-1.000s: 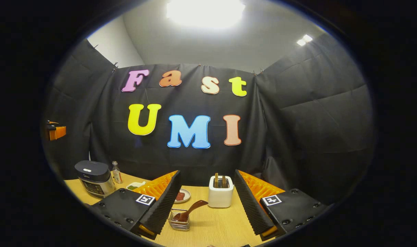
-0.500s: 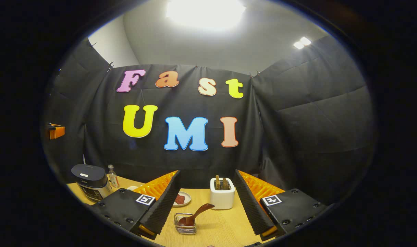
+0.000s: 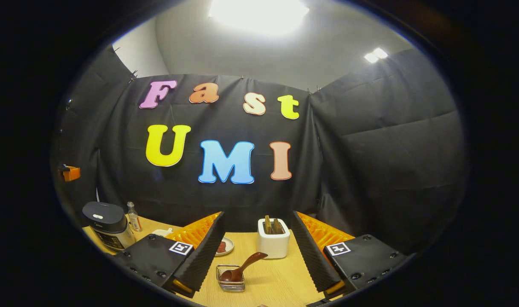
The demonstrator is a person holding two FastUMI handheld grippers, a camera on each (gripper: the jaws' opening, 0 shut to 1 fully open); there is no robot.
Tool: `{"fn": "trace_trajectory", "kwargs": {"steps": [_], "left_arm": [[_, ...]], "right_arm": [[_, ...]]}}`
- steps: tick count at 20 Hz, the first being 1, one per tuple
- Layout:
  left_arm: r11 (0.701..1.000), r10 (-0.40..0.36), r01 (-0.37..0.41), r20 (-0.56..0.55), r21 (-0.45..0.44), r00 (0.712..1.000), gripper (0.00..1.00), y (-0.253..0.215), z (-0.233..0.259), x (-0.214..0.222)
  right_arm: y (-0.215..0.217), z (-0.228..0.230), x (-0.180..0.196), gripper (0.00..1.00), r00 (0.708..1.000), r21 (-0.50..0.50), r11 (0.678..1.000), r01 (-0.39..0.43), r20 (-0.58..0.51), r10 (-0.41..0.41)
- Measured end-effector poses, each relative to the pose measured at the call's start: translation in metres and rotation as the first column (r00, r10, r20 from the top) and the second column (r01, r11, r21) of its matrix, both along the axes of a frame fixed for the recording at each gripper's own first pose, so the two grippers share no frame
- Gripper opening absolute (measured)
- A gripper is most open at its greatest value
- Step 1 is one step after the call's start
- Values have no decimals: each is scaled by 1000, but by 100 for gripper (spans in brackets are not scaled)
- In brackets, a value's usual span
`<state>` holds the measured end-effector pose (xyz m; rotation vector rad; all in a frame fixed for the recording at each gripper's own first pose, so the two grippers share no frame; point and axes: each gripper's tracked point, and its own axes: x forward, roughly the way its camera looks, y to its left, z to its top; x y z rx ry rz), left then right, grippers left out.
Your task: Close the left gripper, press the button to open the rice cooker; take a wooden spoon from the chopstick holder with the right hand, scoop a spoonful of rice and pour it into the rice cooker, then put the wooden spoon back into the chopstick holder.
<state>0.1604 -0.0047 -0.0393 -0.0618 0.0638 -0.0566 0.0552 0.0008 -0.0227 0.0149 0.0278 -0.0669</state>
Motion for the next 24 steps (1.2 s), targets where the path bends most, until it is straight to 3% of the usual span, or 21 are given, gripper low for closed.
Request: {"fn": "trace_trajectory", "kwargs": {"steps": [16, 24], "left_arm": [[995, -97, 87, -228, -52, 969, 2, -13, -147, 53], [992, -116, 100, -273, -72, 955, 2, -18, -179, 49]], "right_arm": [[28, -10, 13, 98, 997, -52, 997, 49, -51, -52], [36, -15, 11, 98, 996, -70, 997, 40, -73, -45]]}}
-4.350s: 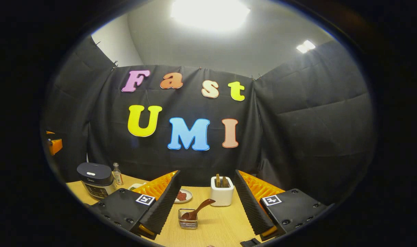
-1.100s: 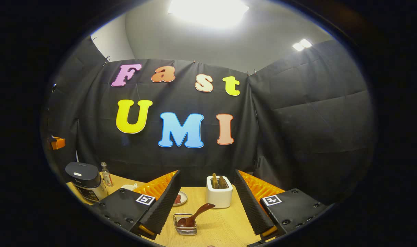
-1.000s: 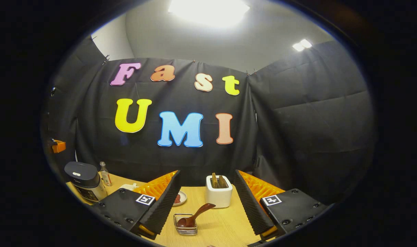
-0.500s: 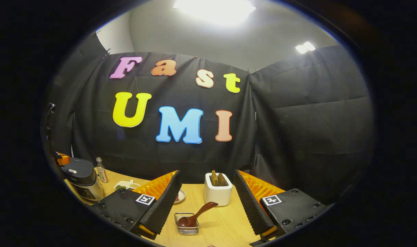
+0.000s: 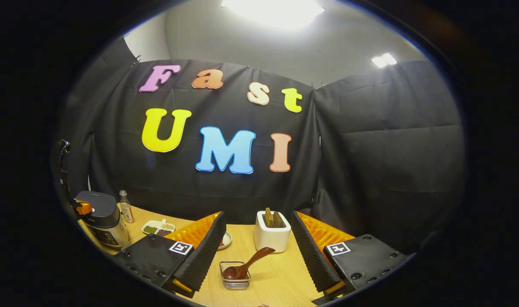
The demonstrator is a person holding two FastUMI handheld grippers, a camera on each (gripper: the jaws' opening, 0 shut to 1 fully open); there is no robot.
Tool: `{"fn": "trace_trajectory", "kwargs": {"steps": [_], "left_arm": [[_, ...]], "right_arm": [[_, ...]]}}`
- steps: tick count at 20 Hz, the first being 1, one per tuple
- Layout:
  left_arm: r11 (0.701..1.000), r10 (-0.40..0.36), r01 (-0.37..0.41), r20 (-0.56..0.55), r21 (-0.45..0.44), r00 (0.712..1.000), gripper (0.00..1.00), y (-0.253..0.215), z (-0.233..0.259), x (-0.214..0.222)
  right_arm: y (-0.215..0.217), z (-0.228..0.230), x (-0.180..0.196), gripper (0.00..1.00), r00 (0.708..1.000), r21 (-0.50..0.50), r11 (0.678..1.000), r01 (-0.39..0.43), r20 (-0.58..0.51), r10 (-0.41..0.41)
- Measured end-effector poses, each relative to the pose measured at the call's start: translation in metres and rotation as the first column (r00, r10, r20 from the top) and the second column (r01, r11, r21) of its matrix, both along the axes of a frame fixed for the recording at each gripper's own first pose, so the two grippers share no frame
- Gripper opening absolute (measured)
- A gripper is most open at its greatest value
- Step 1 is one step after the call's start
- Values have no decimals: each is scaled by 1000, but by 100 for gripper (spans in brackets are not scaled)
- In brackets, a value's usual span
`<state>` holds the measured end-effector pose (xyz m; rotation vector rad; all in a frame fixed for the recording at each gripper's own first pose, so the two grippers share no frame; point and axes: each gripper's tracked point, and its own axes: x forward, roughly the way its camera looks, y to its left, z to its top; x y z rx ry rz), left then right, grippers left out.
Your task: Close the left gripper, press the button to open the rice cooker; take a wooden spoon from the chopstick holder with the right hand, scoop a spoonful of rice and pour it into the rice cooker, then put the wooden spoon back into the chopstick holder.
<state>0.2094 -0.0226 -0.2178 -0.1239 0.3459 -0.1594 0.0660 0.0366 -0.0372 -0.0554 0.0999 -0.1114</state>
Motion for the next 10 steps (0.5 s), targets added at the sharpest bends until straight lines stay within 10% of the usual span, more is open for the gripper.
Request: {"fn": "trace_trajectory", "kwargs": {"steps": [10], "left_arm": [[1000, 26, -26, -4, -13, 1000, 2, 0, -8, -4]], "right_arm": [[7, 5, 1, 98, 999, -4, 999, -41, 5, 41]]}}
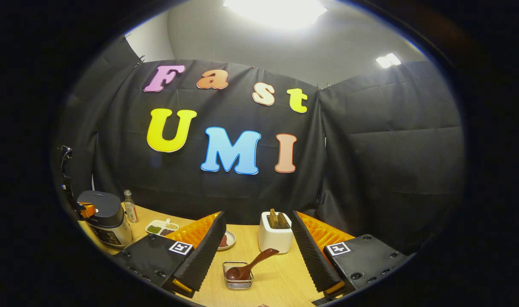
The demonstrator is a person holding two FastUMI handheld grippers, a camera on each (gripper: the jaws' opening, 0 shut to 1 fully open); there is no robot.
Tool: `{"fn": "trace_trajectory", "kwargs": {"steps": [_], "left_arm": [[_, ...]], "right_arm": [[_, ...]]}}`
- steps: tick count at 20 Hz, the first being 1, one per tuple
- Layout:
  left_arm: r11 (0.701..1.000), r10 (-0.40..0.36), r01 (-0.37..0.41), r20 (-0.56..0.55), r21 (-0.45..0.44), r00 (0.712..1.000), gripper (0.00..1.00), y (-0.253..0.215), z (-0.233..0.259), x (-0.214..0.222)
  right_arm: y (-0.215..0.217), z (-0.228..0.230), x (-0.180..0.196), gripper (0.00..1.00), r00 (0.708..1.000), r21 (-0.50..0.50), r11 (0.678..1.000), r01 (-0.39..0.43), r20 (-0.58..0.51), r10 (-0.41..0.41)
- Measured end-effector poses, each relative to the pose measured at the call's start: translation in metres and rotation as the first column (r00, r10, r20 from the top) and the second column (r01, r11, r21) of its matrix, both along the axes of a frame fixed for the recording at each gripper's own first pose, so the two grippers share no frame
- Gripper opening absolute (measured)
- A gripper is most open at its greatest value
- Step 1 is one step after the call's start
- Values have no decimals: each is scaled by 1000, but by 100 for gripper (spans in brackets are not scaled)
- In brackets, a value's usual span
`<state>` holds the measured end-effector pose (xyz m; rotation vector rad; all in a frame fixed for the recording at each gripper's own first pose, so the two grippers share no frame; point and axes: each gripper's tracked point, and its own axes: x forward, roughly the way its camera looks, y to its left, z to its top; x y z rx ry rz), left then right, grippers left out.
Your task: Close the left gripper, press the button to open the rice cooker; take a wooden spoon from the chopstick holder with the right hand, scoop a spoonful of rice and pour it into the rice cooker, then put the wooden spoon back into the chopstick holder.
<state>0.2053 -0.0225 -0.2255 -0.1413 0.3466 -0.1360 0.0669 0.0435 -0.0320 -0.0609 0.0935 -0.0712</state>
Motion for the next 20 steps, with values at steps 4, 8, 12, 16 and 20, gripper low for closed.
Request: {"fn": "trace_trajectory", "kwargs": {"steps": [4, 8, 12, 16, 20], "left_arm": [[1000, 6, -6, 52, 4, 999, 1, 7, 31, 10], [999, 26, -29, 116, 32, 993, 1, 18, 67, 24], [997, 49, -58, 156, 53, 987, 1, 26, 89, 27], [994, 78, -94, 238, 58, 968, 1, 38, 140, 18], [992, 107, -121, 296, 27, 949, 0, 50, 185, 1]], "right_arm": [[-4, 6, -3, 98, 1000, -6, 1000, -1, 21, 1], [-6, 8, -6, 98, 1000, 20, 1000, -2, 27, 2], [-9, 10, -7, 98, 999, 21, 1000, -8, 40, 7], [-13, 6, -4, 98, 999, 56, 998, -14, 32, 13], [-18, -1, 4, 98, 1000, 87, 996, -23, 20, 22]]}}
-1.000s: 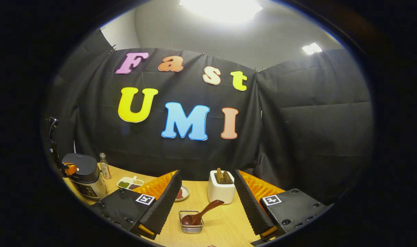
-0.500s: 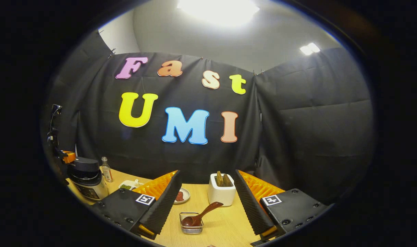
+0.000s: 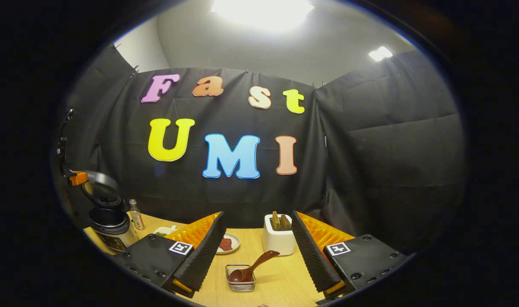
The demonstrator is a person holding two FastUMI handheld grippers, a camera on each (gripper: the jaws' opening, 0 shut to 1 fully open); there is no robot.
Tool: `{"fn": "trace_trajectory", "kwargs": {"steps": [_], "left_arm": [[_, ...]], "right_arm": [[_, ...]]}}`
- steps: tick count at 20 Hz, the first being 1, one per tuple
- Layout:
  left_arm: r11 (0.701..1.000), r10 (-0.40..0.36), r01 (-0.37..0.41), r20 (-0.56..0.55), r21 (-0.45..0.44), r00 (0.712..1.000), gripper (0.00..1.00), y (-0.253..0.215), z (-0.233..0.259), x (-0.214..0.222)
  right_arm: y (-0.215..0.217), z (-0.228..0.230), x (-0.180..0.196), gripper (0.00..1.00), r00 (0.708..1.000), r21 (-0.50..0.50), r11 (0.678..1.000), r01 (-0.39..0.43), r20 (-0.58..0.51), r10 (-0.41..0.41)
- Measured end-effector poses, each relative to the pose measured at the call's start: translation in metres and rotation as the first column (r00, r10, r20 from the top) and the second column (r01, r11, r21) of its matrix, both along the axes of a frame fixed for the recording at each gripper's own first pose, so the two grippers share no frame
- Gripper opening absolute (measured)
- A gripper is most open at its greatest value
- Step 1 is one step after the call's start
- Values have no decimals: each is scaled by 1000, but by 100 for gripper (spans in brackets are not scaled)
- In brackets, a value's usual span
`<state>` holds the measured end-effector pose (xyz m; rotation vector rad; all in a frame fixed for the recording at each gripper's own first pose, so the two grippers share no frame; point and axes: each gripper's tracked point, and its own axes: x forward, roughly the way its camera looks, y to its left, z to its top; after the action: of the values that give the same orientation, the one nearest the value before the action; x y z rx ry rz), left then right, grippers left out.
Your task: Close the left gripper, press the button to open the rice cooker; take a wooden spoon from the chopstick holder with the right hand, scoop a spoonful of rice and pour it into the rice cooker, then put the wooden spoon back into the chopstick holder.
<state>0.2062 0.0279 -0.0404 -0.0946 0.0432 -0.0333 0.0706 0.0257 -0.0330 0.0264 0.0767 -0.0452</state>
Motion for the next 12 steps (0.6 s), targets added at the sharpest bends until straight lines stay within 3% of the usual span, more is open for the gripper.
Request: {"fn": "trace_trajectory", "kwargs": {"steps": [4, 10, 12], "left_arm": [[1000, 0, 0, 45, 1, 999, 0, 4, 37, -29], [998, 56, -56, 100, -3, 993, 80, 23, 72, -72], [997, 76, -78, 103, 9, 992, 81, 32, 77, -87]], "right_arm": [[-6, -7, 14, 98, 1000, 42, 999, -9, -8, 9], [-14, -38, 42, 98, 998, 89, 996, -22, -61, 27], [-13, -56, 53, 97, 994, 106, 994, -32, -100, 43]]}}
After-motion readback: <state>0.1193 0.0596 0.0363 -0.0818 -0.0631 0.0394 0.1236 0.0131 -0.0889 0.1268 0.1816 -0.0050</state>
